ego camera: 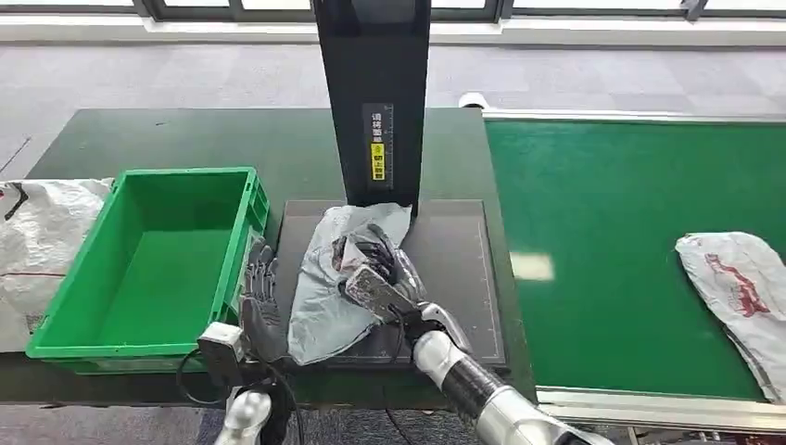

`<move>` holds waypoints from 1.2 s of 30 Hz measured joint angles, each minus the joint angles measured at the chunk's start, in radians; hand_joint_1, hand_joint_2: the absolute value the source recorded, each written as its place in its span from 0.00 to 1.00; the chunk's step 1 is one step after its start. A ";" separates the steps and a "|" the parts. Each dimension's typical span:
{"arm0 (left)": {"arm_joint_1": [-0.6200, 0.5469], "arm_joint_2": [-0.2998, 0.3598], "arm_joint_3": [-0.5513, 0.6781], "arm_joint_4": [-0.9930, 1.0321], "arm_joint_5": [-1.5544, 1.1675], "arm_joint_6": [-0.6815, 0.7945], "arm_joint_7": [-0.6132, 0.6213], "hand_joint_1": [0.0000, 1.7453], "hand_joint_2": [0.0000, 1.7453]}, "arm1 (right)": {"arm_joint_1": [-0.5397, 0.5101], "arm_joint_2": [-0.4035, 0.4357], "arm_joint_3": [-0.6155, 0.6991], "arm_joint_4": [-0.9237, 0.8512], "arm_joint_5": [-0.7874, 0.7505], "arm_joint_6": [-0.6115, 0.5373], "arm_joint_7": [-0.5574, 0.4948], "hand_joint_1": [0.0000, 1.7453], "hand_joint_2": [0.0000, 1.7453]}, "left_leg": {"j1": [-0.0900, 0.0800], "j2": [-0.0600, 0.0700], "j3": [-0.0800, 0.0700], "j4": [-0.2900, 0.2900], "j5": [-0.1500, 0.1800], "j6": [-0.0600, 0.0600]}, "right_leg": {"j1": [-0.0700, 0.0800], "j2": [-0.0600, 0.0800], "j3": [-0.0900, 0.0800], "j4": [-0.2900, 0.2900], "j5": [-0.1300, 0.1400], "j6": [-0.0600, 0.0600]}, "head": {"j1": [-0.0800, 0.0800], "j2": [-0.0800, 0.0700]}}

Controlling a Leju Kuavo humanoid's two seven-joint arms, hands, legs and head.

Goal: Moved the parcel from conveyor to table for the left to box.

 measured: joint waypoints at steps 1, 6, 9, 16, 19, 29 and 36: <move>0.010 0.000 0.000 -0.010 -0.016 0.001 0.000 0.00 0.00 | 0.046 -0.024 -0.022 -0.071 0.084 0.014 0.034 0.00 0.00 | 0.000 -0.001 0.000 0.000 0.000 0.000 | 0.000 -0.001 0.000 0.000 0.000 0.001 | 0.000 0.000; 0.085 0.000 0.000 -0.106 -0.172 0.019 0.080 0.00 0.00 | 0.413 -0.111 -0.186 -0.551 0.546 0.086 0.233 0.00 0.00 | 0.000 -0.011 0.000 0.000 -0.004 0.002 | 0.000 -0.013 0.006 -0.002 -0.007 0.002 | 0.000 0.000; 0.138 0.000 0.000 -0.194 -0.226 0.012 0.126 0.00 0.00 | 0.625 -0.138 -0.292 -0.850 0.659 0.106 0.253 0.00 0.00 | 0.000 -0.012 -0.002 0.000 -0.007 0.002 | 0.000 -0.014 0.004 -0.002 -0.009 0.002 | 0.000 0.000; 0.164 -0.003 0.000 -0.260 -0.238 0.010 0.137 0.00 0.00 | 0.760 -0.150 -0.410 -1.124 0.694 0.137 0.247 0.00 0.00 | 0.000 -0.010 0.001 0.000 -0.009 0.001 | 0.000 -0.011 0.006 -0.003 -0.009 0.002 | 0.000 0.000; 0.168 -0.003 0.000 -0.270 -0.242 0.010 0.138 0.00 0.00 | 0.779 -0.151 -0.426 -1.164 0.701 0.125 0.247 0.00 0.00 | 0.000 -0.009 0.003 0.000 -0.008 0.001 | 0.000 -0.011 0.007 -0.003 -0.009 0.001 | 0.000 0.000; 0.163 -0.003 -0.003 -0.279 -0.432 -0.026 0.150 0.00 1.00 | 0.900 -0.126 -0.514 -1.403 0.667 -0.017 0.174 0.00 1.00 | 0.000 -0.008 0.004 0.000 -0.008 0.001 | 0.000 -0.010 0.006 -0.003 -0.009 0.002 | 0.000 0.000; 0.020 0.000 -0.055 -0.054 -0.832 0.111 0.324 0.00 1.00 | 0.919 -0.087 -0.540 -1.497 0.549 -0.171 -0.141 0.00 1.00 | 0.000 -0.007 0.005 0.000 -0.008 0.001 | 0.000 -0.009 0.009 -0.003 -0.008 0.002 | 0.000 0.000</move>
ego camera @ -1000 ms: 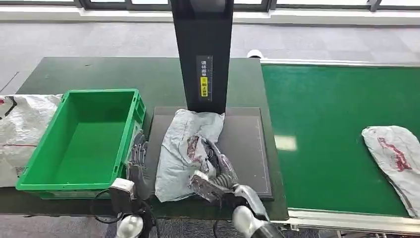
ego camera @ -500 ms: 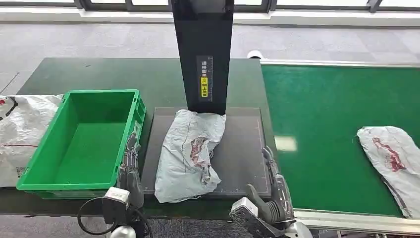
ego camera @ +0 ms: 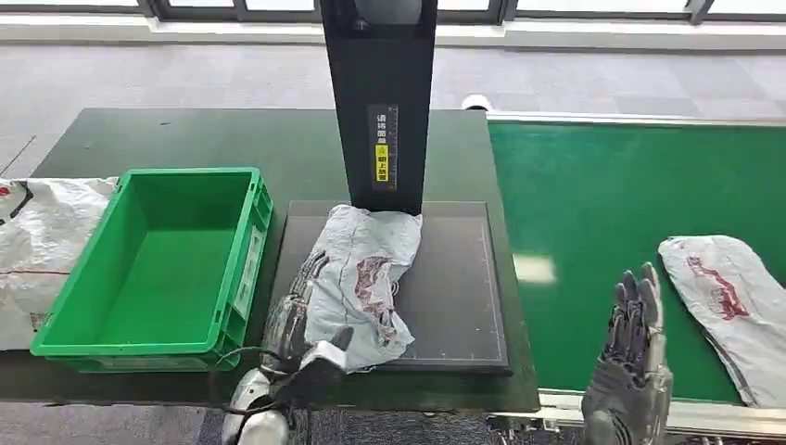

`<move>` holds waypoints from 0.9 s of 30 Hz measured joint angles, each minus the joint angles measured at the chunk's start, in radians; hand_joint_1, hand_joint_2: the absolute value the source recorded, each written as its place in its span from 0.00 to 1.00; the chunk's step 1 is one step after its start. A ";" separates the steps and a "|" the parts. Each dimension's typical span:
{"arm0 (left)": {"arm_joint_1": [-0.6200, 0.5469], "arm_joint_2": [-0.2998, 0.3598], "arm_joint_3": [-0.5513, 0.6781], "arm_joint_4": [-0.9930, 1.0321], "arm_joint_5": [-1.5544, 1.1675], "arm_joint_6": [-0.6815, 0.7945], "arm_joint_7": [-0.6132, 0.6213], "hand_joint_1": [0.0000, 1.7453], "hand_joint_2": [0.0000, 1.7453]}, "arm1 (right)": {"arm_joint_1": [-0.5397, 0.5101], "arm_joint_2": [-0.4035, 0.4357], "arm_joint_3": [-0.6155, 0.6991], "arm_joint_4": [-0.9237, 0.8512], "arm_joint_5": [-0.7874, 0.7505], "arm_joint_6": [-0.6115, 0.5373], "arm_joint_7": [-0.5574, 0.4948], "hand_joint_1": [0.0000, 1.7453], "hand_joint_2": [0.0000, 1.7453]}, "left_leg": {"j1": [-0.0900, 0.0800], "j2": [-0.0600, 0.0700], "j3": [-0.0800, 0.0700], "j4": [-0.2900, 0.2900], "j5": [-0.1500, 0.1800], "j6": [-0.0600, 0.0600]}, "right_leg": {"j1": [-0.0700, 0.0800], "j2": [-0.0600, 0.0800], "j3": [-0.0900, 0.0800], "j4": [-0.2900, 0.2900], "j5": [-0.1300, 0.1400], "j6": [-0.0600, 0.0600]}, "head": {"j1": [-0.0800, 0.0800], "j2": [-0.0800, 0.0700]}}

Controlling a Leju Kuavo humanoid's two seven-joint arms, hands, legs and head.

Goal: Moved the parcel from conveyor to table for the left to box.

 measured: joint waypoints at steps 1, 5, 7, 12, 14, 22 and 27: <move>-0.038 -0.001 -0.008 0.054 -0.086 0.046 0.042 0.00 1.00 | 0.000 0.000 0.007 -0.006 0.006 -0.020 -0.007 0.00 1.00 | 0.000 0.000 0.000 0.000 0.001 0.001 | 0.000 0.001 0.000 0.000 0.001 0.000 | 0.000 0.000; -0.181 -0.019 -0.052 0.275 -0.414 0.133 0.225 0.00 1.00 | -0.002 0.000 0.052 -0.023 0.001 -0.038 0.003 0.00 1.00 | 0.000 0.000 0.001 0.000 0.002 0.001 | 0.000 0.001 0.002 0.000 0.002 0.001 | 0.000 0.000; -0.220 -0.029 -0.073 0.361 -0.464 0.111 0.260 0.00 1.00 | -0.004 0.000 0.052 -0.032 -0.026 -0.031 -0.018 0.00 1.00 | 0.000 0.001 0.001 0.000 0.002 0.001 | 0.000 0.001 0.002 0.000 0.002 0.001 | 0.000 0.000; -0.279 -0.045 -0.094 0.487 -0.487 0.092 0.286 0.00 1.00 | -0.004 0.000 0.052 -0.044 -0.040 -0.021 -0.043 0.00 1.00 | 0.000 0.001 0.001 0.000 0.002 0.001 | 0.000 0.001 0.003 0.000 0.002 0.001 | 0.000 0.000; -0.305 -0.052 -0.098 0.539 -0.501 0.088 0.310 1.00 1.00 | -0.005 0.000 0.052 -0.045 -0.043 -0.015 -0.060 0.00 1.00 | 0.000 0.000 0.001 0.000 0.002 0.001 | 0.000 0.001 0.003 0.000 0.001 0.001 | 0.000 0.000; -0.340 -0.064 -0.100 0.609 -0.492 0.145 0.315 1.00 1.00 | -0.006 0.007 0.052 -0.047 -0.050 -0.006 -0.081 0.00 1.00 | 0.000 0.000 0.002 0.000 0.002 0.001 | 0.000 0.000 0.004 0.000 0.001 0.001 | 0.000 0.000; -0.340 -0.064 -0.100 0.604 -0.461 0.170 0.287 1.00 1.00 | -0.006 0.013 0.052 -0.054 -0.054 -0.002 -0.086 0.00 1.00 | 0.000 0.000 0.002 0.000 0.002 0.001 | 0.000 0.000 0.005 0.000 0.002 0.001 | 0.000 0.000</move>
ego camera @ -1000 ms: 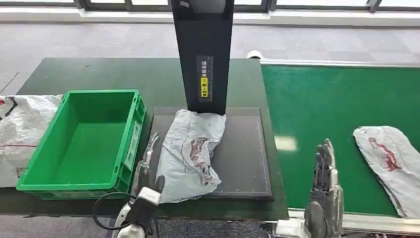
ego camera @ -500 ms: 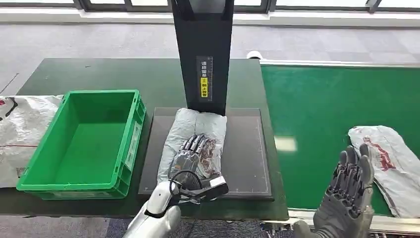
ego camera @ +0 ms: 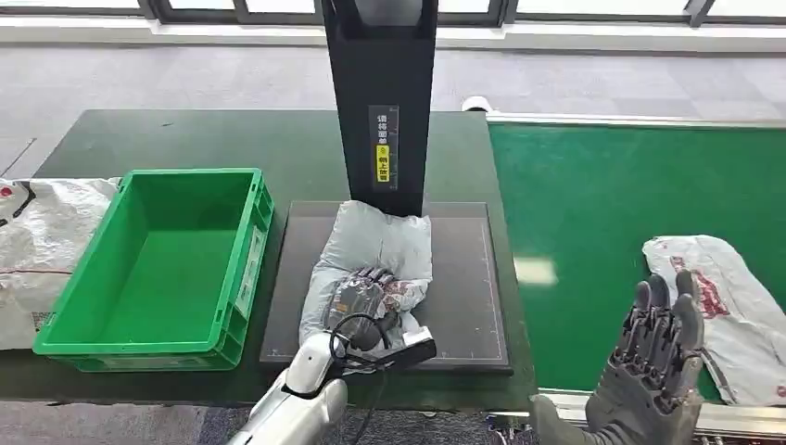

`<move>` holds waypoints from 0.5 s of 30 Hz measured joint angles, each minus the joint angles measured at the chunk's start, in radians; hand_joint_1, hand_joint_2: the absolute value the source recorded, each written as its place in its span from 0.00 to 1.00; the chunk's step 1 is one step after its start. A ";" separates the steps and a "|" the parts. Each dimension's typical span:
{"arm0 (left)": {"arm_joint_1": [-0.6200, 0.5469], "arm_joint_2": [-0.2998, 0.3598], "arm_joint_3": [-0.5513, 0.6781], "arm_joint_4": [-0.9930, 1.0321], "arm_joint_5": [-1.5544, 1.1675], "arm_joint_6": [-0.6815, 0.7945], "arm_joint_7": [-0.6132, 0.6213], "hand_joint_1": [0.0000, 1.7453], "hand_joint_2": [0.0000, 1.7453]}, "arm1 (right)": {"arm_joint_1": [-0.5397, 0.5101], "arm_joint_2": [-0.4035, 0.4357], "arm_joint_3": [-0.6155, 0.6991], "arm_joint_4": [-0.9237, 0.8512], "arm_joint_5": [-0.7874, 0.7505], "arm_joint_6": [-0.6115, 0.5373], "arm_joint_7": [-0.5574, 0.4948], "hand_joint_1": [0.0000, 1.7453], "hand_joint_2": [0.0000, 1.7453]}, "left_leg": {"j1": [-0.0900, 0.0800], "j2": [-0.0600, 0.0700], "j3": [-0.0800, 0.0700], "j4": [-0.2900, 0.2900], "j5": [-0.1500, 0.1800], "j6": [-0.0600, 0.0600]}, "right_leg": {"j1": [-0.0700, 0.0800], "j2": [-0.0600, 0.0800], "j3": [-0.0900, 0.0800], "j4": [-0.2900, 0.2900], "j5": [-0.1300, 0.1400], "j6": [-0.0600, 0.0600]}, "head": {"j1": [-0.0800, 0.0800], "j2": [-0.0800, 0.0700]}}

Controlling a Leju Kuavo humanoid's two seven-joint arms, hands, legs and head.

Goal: Moved the parcel from conveyor to table for the left to box.

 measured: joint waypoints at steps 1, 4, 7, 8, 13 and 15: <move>0.000 0.000 0.000 -0.001 0.002 0.000 0.000 1.00 1.00 | 0.000 0.000 0.000 0.000 -0.001 0.000 -0.001 0.00 1.00 | 0.000 0.000 0.000 0.000 0.000 0.000 | 0.000 0.000 0.000 0.000 0.000 0.000 | 0.000 0.000; 0.000 0.000 0.000 -0.004 0.003 0.000 -0.003 1.00 1.00 | 0.000 0.000 0.000 -0.002 -0.002 0.000 -0.001 0.00 1.00 | 0.000 0.000 0.000 0.000 0.000 0.000 | 0.000 0.000 0.000 0.000 0.000 0.000 | 0.000 0.000; 0.000 0.000 0.000 -0.006 0.003 0.001 -0.003 1.00 1.00 | 0.000 0.000 0.000 -0.002 -0.002 0.002 -0.001 0.00 1.00 | 0.000 0.000 0.000 0.000 0.000 0.000 | 0.000 0.000 0.000 0.000 0.000 0.000 | 0.000 0.000; 0.000 0.000 0.000 -0.007 0.003 0.001 -0.004 1.00 1.00 | 0.000 0.000 0.000 -0.002 -0.002 0.002 -0.001 0.00 1.00 | 0.000 0.000 0.000 0.000 0.000 0.000 | 0.000 0.000 0.000 0.000 0.000 0.000 | 0.000 0.000; 0.000 0.000 0.000 -0.008 0.003 0.001 -0.004 1.00 1.00 | 0.000 0.000 0.000 -0.003 -0.002 0.002 -0.001 0.00 1.00 | 0.000 0.000 0.000 0.000 0.000 0.000 | 0.000 0.000 0.000 0.000 0.000 0.000 | 0.000 0.000; 0.000 0.000 0.000 -0.008 0.003 0.001 -0.004 1.00 1.00 | 0.000 0.000 0.000 -0.003 -0.002 0.002 -0.001 0.00 1.00 | 0.000 0.000 0.000 0.000 0.000 0.000 | 0.000 0.000 0.000 0.000 0.000 0.000 | 0.000 0.000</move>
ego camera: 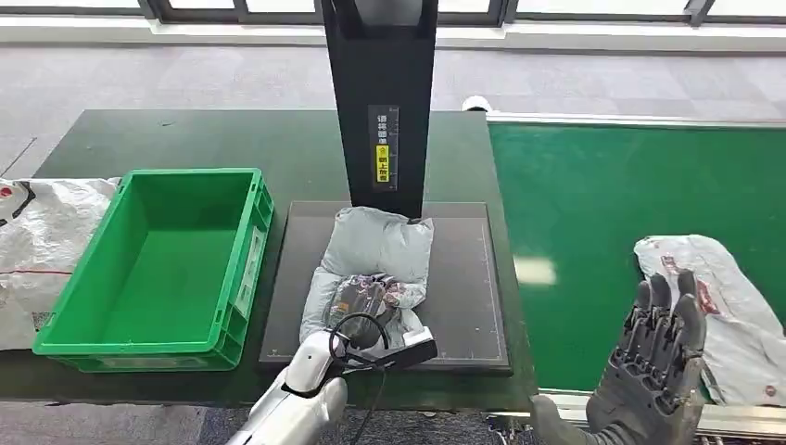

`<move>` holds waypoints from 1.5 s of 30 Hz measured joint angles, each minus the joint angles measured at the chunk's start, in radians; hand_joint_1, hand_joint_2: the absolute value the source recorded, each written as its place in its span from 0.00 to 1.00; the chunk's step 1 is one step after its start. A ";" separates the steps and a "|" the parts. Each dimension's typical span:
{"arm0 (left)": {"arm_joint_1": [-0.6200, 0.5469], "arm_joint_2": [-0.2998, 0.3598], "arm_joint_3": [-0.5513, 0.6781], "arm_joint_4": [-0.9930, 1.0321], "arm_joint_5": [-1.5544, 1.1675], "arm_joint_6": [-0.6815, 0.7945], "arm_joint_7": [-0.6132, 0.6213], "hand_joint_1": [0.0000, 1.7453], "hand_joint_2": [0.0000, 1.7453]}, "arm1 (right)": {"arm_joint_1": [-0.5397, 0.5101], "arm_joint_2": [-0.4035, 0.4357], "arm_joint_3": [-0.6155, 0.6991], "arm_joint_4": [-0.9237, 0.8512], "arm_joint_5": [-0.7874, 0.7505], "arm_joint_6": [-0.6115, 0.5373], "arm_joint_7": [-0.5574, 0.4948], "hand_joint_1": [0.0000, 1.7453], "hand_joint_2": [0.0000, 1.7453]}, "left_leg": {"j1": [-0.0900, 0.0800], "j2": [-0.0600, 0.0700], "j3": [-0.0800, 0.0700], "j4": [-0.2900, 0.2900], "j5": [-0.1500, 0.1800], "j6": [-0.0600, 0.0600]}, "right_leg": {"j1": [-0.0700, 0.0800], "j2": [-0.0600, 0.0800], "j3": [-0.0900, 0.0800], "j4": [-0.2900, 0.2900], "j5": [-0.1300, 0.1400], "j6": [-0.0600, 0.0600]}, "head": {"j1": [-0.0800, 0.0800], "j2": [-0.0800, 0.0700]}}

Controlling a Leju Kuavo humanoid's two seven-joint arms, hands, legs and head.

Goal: Moved the parcel from conveyor to table for the left to box.

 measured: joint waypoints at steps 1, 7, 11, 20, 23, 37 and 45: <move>0.000 0.000 0.000 0.000 0.000 0.000 0.000 1.00 1.00 | 0.000 0.000 0.000 0.000 0.000 0.000 0.000 0.00 1.00 | 0.000 0.000 0.000 0.000 0.000 0.000 | 0.000 0.000 0.000 0.000 0.000 0.000 | 0.000 0.000; 0.000 0.000 0.000 -0.002 0.000 0.000 0.000 1.00 1.00 | 0.000 0.000 0.000 0.000 0.000 0.000 0.000 0.00 1.00 | 0.000 0.000 0.000 0.000 0.000 0.000 | 0.000 0.000 0.000 0.000 0.000 0.000 | 0.000 0.000; 0.000 0.000 0.000 -0.002 0.000 0.000 0.000 1.00 1.00 | 0.000 0.000 0.000 0.000 0.000 0.000 0.000 0.00 1.00 | 0.000 0.000 0.000 0.000 0.000 0.000 | 0.000 0.000 0.000 0.000 0.000 0.000 | 0.000 0.000; 0.099 0.047 0.031 -0.264 -0.042 0.107 -0.059 1.00 1.00 | 0.041 0.000 0.000 -0.021 -0.065 -0.019 -0.008 0.00 1.00 | 0.000 0.004 -0.003 0.000 0.000 -0.001 | 0.001 0.005 -0.006 0.002 0.001 -0.001 | 0.000 0.000; 0.099 0.083 0.123 -0.582 0.023 0.156 -0.149 1.00 1.00 | 0.077 -0.006 0.000 -0.039 -0.082 -0.042 -0.009 0.00 1.00 | 0.000 0.004 -0.007 0.000 0.001 -0.003 | 0.001 0.005 -0.010 0.002 0.002 -0.002 | 0.000 0.000; 0.099 0.104 0.312 -0.881 0.110 0.157 -0.316 1.00 1.00 | 0.090 -0.023 0.006 -0.050 -0.104 -0.059 -0.013 0.00 1.00 | 0.001 0.001 -0.006 0.000 0.000 -0.003 | 0.001 0.001 -0.007 0.001 -0.001 -0.003 | 0.000 0.000; 0.076 0.103 0.357 -0.867 0.117 0.156 -0.339 1.00 1.00 | 0.092 -0.031 0.018 -0.050 -0.103 -0.072 -0.013 0.00 1.00 | 0.001 0.001 -0.006 0.000 0.000 -0.003 | 0.001 0.002 -0.007 0.001 -0.001 -0.003 | 0.000 0.000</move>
